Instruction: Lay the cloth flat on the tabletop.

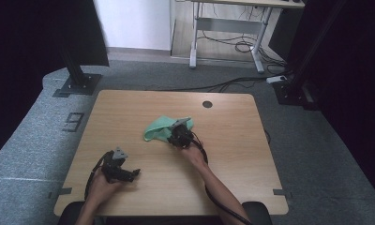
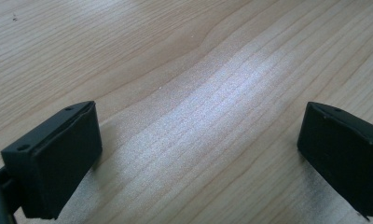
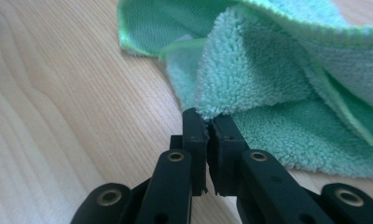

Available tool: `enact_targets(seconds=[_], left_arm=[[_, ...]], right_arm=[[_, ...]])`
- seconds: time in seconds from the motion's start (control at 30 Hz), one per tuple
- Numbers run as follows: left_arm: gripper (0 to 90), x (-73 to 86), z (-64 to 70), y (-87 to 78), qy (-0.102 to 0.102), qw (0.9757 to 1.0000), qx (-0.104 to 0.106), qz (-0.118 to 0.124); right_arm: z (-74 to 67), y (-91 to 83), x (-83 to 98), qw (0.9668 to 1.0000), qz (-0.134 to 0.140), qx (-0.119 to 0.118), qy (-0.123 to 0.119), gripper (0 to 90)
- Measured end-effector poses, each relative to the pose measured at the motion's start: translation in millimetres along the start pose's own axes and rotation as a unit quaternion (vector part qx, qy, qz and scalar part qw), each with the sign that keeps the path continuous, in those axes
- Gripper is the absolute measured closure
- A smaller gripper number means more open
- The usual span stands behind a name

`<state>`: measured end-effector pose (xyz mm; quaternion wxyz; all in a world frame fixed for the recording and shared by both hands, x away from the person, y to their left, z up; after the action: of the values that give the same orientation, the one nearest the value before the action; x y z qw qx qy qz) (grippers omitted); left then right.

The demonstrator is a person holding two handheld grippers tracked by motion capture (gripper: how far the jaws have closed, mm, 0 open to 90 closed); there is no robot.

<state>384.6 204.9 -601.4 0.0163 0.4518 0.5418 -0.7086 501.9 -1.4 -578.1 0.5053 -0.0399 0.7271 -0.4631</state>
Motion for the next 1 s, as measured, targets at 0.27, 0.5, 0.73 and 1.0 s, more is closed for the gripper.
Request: enact_targets(seconds=[0.27,0.5,0.73,1.0], left_arm=[[0.0,0.0,0.1,0.0,0.0,1.0,0.0,0.0],[0.0,-0.1,0.0,0.0,-0.001,1.0,0.0,0.0],[13.8,-6.2,3.5,-2.9,-0.009,0.9999,-0.003,-0.004],[25.3,-46.1,25.5,-9.1,0.028,0.9986,0.014,0.044]], right_arm=[[-4.0,-31.4,-3.2,0.9997,0.015,-0.012,-0.015,85.7],[-9.9,-55.8,3.1,0.9992,0.021,-0.023,-0.025,85.7],[-14.2,-67.7,15.8,0.9989,0.018,-0.035,-0.024,85.7],[-14.8,-69.5,27.0,0.9987,0.018,-0.039,-0.026,85.6]])
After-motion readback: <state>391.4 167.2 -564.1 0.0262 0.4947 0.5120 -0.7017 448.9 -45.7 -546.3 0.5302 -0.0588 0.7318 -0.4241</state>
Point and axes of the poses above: each handheld gripper's, and its own axes: y roughly forward along the jaws, x roughly out of its underside, z roughly to its right, the point moved 7 cm from there along y, roughly forward along the jaws
